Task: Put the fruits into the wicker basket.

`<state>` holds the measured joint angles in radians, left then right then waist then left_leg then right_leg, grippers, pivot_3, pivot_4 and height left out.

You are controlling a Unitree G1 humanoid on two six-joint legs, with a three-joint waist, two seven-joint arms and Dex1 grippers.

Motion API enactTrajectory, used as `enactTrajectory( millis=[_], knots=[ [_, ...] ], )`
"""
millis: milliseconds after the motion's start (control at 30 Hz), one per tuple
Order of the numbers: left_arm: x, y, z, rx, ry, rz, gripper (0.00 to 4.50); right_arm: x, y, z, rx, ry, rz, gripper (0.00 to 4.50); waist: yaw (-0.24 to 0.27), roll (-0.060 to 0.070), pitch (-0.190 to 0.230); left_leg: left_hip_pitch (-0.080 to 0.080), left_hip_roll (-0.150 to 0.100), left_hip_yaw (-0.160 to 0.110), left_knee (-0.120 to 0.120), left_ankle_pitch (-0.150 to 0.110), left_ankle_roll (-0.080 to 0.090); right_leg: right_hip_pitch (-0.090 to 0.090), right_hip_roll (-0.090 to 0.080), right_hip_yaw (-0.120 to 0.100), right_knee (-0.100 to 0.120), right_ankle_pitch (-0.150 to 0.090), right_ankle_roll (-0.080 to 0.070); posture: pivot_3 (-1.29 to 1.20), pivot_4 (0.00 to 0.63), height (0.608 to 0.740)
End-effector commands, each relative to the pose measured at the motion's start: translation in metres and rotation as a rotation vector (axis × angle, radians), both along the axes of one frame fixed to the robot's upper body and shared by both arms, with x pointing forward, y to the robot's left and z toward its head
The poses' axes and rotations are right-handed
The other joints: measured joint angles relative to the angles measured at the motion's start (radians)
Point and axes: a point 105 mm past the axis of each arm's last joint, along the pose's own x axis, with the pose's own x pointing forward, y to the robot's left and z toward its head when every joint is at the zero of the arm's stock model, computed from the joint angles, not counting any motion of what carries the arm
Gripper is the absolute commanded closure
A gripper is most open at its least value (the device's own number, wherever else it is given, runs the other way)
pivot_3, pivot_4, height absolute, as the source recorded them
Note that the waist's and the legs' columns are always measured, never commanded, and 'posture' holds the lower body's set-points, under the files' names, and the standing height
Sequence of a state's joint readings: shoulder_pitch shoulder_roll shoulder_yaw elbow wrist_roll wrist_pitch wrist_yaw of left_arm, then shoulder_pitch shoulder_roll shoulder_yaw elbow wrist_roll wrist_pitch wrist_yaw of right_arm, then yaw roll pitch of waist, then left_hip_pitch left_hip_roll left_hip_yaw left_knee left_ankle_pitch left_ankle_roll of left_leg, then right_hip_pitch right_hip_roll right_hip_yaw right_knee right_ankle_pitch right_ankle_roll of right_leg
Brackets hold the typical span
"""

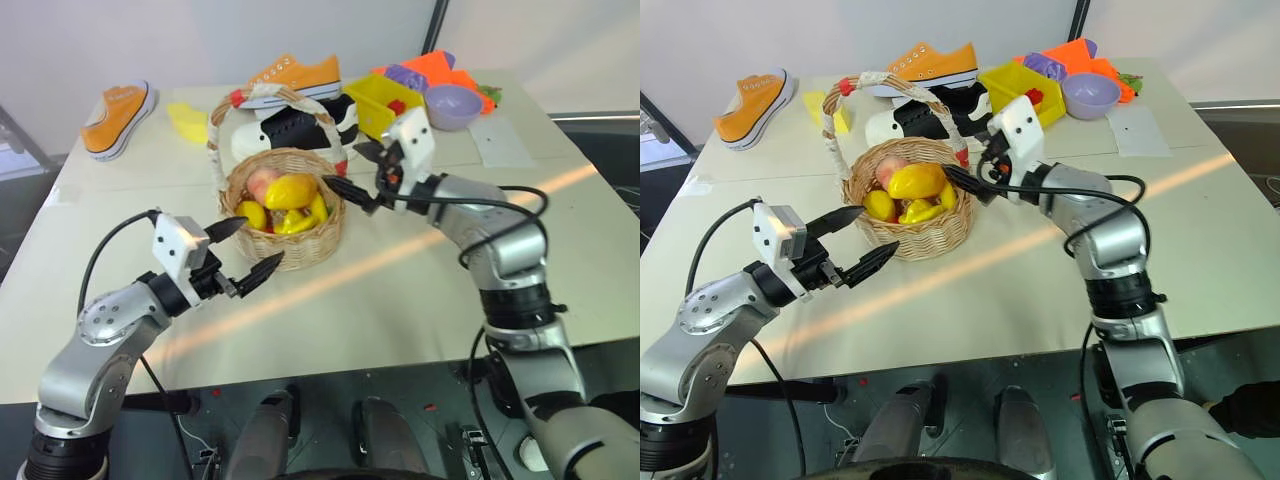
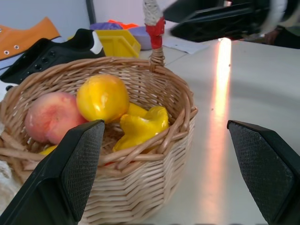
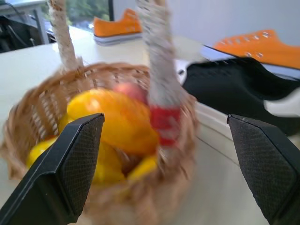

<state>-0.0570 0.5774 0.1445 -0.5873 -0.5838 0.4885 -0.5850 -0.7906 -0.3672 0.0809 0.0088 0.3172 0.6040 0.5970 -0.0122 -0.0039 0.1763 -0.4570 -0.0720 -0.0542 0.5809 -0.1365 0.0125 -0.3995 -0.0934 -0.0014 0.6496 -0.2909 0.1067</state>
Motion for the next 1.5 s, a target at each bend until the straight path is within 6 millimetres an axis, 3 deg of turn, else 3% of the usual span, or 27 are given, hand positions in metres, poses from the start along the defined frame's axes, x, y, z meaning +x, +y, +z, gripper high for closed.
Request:
enactTrajectory(
  millis=[33,100,133,267,400,500,600,667,833,1067,1267,1400,1500],
  knots=[
    [-0.002,-0.001,0.007,-0.005,-0.034,0.002,0.00,0.016,-0.003,0.015,0.045,-0.059,-0.065,0.90,0.003,0.000,0.000,0.000,0.000,0.000,0.000,0.000,0.000,0.000,0.000,0.000,0.000,0.000,0.000,0.00,0.150,0.740],
    [-0.003,0.000,0.007,-0.006,-0.034,0.010,0.00,0.014,-0.004,0.019,0.067,-0.068,-0.059,1.81,0.004,0.000,0.000,0.000,0.000,0.000,0.000,0.000,0.000,0.000,0.000,0.000,0.000,0.000,0.000,0.00,0.150,0.740],
    [-0.004,0.001,0.007,-0.005,-0.033,0.014,0.00,0.012,-0.006,0.021,0.072,-0.076,-0.055,2.57,0.003,0.000,0.000,0.000,0.000,0.000,0.000,0.000,0.000,0.000,0.000,0.000,0.000,0.000,0.000,0.00,0.150,0.740],
    [-0.004,0.000,0.005,-0.005,-0.029,0.012,0.00,0.005,-0.022,0.034,0.080,-0.130,-0.088,4.37,0.002,0.000,0.000,0.000,0.000,0.000,0.000,0.000,0.000,-0.001,0.000,0.000,0.001,0.000,0.000,0.00,0.150,0.740],
    [-0.001,-0.004,0.007,-0.011,-0.033,-0.002,0.00,0.001,-0.066,0.048,0.093,-0.166,-0.209,4.37,0.007,0.000,0.000,-0.001,0.000,0.000,0.000,0.000,0.000,-0.001,0.000,0.000,0.001,0.000,0.000,0.00,0.150,0.740],
    [0.000,-0.008,0.007,-0.011,-0.030,-0.027,0.00,0.003,-0.123,0.055,0.107,-0.172,-0.403,4.37,0.017,0.000,0.000,-0.001,-0.001,0.000,0.001,0.000,0.000,0.000,-0.001,0.000,0.000,0.000,0.000,0.00,0.150,0.740],
    [0.003,-0.012,0.007,-0.013,-0.030,-0.051,0.00,0.001,-0.205,0.054,0.083,-0.189,-0.696,4.37,0.026,0.000,0.000,-0.001,-0.001,0.000,0.001,0.000,0.000,0.000,-0.001,0.000,0.000,-0.001,-0.002,0.00,0.150,0.740],
    [0.006,-0.014,0.007,-0.016,-0.029,-0.066,0.00,-0.005,-0.244,0.052,0.100,-0.193,-0.834,4.37,0.030,0.000,0.000,-0.001,-0.001,0.000,0.001,0.000,0.000,0.001,-0.001,-0.001,-0.001,-0.002,-0.003,0.00,0.150,0.740],
    [0.009,-0.020,0.007,-0.018,-0.031,-0.091,0.00,-0.007,-0.285,0.036,0.138,-0.150,-0.965,4.37,0.008,0.001,0.001,0.000,0.000,0.002,0.001,0.000,0.000,0.001,-0.001,0.000,-0.001,0.000,-0.001,0.00,0.150,0.740],
    [0.008,-0.018,0.005,-0.016,-0.023,-0.088,0.00,-0.018,-0.297,0.029,0.084,-0.158,-1.025,1.19,-0.001,0.002,0.001,0.003,0.001,0.002,0.001,0.001,0.001,0.003,0.001,0.000,0.001,0.000,0.000,0.00,0.150,0.740],
    [0.014,-0.001,-0.005,0.000,0.010,-0.014,0.00,-0.055,-0.293,0.002,0.023,-0.114,-0.906,1.19,0.026,0.002,0.001,0.003,0.001,0.001,0.006,-0.001,0.003,0.008,0.000,-0.001,-0.001,-0.002,-0.003,0.00,0.150,0.740],
    [0.018,0.023,-0.024,0.036,0.065,0.079,0.00,-0.086,-0.270,-0.029,-0.026,-0.045,-0.727,1.19,0.025,0.003,0.001,0.003,0.001,0.000,0.008,-0.002,0.004,0.009,-0.001,-0.001,-0.001,-0.002,-0.003,0.00,0.150,0.740],
    [0.022,0.048,-0.038,0.053,0.090,0.187,0.00,-0.102,-0.235,-0.059,-0.056,0.050,-0.553,1.19,0.017,0.003,0.001,0.004,0.001,0.000,0.008,-0.003,0.003,0.009,-0.001,-0.001,-0.001,-0.002,-0.003,0.00,0.150,0.740]
  ],
)
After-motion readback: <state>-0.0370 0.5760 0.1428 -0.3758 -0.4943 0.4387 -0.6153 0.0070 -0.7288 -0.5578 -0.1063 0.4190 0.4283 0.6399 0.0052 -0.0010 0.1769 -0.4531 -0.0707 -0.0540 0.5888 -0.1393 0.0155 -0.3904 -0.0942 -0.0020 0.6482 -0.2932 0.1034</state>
